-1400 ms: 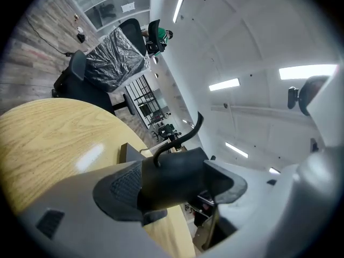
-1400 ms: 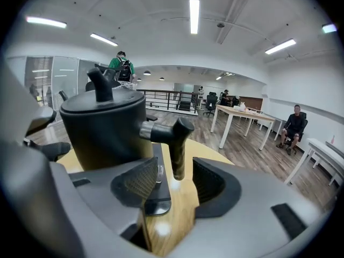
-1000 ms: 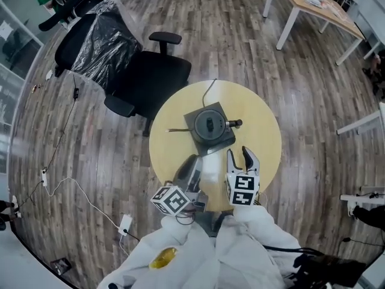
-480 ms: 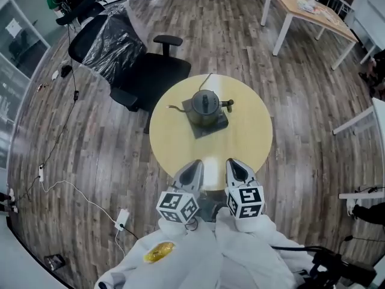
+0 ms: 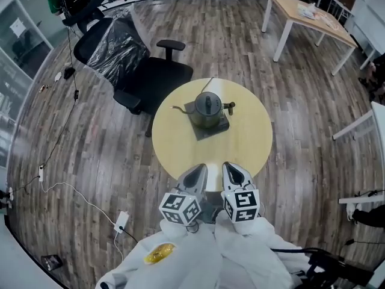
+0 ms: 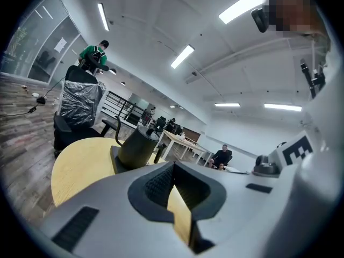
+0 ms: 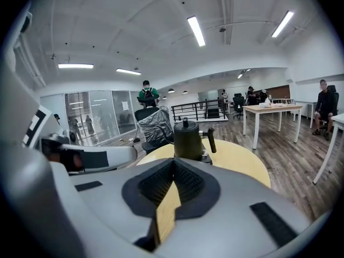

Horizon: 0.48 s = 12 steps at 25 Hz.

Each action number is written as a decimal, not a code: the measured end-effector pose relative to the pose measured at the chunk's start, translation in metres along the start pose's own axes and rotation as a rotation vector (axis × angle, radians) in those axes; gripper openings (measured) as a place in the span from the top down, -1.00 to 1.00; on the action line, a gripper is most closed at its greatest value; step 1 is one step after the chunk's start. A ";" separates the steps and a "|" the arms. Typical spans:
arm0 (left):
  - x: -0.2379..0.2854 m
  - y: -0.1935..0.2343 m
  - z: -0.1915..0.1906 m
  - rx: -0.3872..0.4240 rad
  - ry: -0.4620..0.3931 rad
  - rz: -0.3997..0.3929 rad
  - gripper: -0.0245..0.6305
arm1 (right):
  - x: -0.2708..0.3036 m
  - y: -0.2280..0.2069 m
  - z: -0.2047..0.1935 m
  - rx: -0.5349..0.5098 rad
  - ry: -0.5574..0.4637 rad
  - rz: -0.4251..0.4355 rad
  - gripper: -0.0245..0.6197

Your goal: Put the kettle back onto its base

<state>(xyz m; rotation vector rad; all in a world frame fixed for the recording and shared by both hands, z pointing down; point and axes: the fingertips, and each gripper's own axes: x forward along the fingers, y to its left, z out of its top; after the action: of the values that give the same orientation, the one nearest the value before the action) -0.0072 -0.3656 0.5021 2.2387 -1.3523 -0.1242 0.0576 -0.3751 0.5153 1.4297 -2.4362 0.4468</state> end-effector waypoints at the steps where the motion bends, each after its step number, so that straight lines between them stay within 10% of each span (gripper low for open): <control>1: 0.001 0.000 0.000 -0.001 0.003 -0.005 0.93 | 0.001 -0.001 0.001 -0.001 0.000 -0.003 0.89; 12: 0.014 0.001 0.003 -0.010 0.027 -0.017 0.93 | 0.014 -0.006 0.009 0.003 0.004 -0.009 0.89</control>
<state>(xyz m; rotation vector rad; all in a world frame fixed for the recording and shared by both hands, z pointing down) -0.0024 -0.3787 0.5024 2.2356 -1.3161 -0.1057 0.0551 -0.3926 0.5131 1.4387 -2.4259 0.4511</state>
